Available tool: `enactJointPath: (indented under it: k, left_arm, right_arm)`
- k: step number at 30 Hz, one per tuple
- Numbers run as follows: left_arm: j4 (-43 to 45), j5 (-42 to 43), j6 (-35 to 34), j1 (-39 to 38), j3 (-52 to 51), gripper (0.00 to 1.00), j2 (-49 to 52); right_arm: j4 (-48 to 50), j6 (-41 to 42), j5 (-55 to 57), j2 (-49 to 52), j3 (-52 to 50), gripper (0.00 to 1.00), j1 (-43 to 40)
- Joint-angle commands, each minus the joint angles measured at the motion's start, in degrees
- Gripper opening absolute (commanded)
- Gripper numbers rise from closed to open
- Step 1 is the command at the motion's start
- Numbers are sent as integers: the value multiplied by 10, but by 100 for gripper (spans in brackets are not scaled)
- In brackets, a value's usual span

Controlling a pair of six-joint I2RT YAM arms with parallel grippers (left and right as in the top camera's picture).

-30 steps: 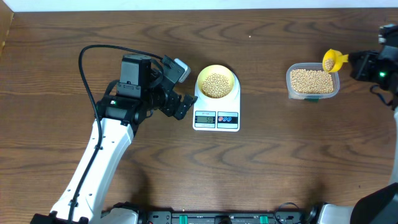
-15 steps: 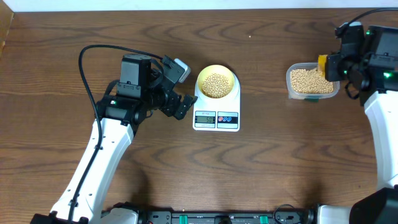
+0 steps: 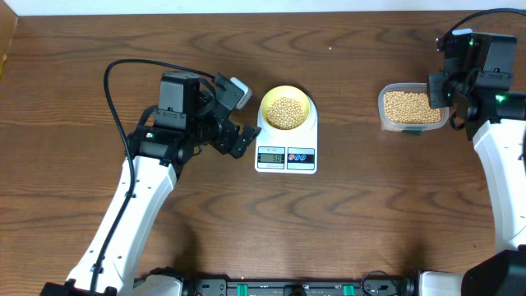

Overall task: Scoop item into bowl and weigh 50g on scale
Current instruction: 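Lower the yellow scoop into the soybean tub with the right gripper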

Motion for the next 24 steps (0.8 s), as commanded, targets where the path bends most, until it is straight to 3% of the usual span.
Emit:
enactJointPath:
  k: [1, 10, 24]
  left_arm:
    - [0, 6, 10, -1, 3, 97, -8]
    - [0, 6, 10, -1, 3, 98, -8]
    - [0, 6, 10, -1, 3, 98, -8]
  right_arm:
    - [0, 31, 10, -11, 1, 1, 3]
    - [-1, 227, 2, 7, 1, 1, 2]
    - [-22, 377, -1, 61, 1, 2, 3]
